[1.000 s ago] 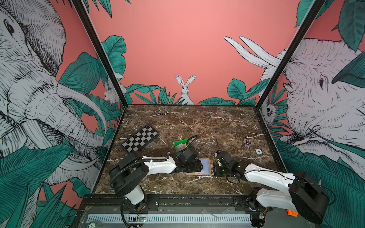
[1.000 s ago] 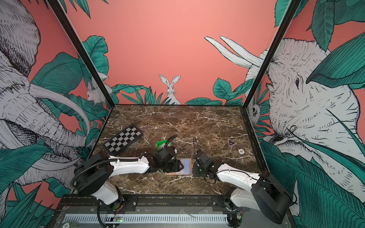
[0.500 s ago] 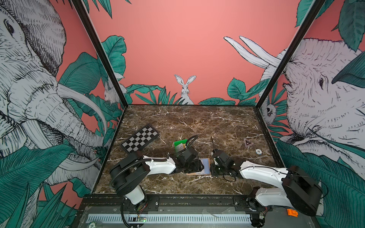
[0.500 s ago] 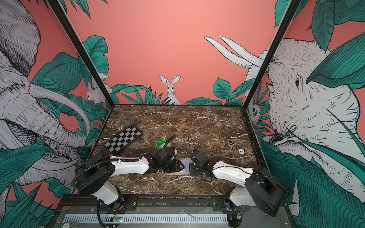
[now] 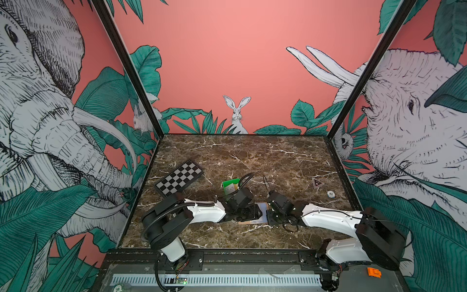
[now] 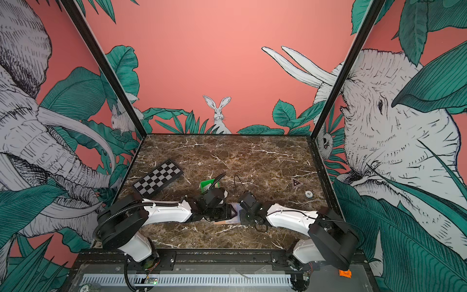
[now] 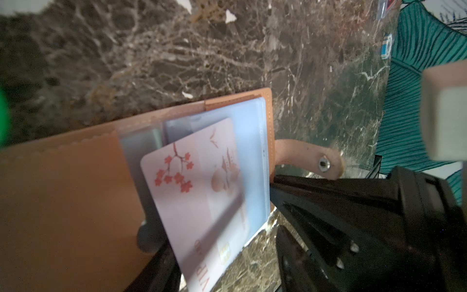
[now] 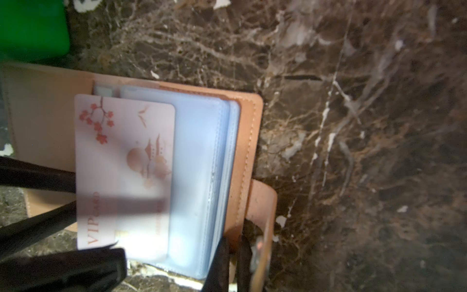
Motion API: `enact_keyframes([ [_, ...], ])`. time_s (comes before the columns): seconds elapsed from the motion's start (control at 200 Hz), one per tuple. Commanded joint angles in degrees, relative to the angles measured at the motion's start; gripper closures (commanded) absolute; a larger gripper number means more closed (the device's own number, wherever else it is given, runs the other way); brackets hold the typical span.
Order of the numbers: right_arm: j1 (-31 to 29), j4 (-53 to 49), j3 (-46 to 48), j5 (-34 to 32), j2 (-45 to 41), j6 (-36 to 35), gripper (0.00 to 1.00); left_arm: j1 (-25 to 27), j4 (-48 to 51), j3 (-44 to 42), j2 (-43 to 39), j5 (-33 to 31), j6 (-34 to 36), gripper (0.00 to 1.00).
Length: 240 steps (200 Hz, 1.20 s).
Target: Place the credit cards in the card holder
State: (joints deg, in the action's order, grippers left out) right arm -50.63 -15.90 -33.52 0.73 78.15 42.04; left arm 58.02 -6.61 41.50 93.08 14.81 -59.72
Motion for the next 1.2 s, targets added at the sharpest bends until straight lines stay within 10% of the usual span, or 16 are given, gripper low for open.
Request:
enact_keyframes([
  [0.0, -0.58, -1.43, 1.02, -0.73, 1.15, 0.47, 0.93, -0.1, -0.06, 1.42, 1.54, 1.06, 0.83, 0.41],
  [1.195, -0.7, -1.15, 1.53, -0.49, 1.42, 1.08, 0.97, -1.59, 7.23, 4.28, -0.09, -1.28, 5.41, 0.63],
])
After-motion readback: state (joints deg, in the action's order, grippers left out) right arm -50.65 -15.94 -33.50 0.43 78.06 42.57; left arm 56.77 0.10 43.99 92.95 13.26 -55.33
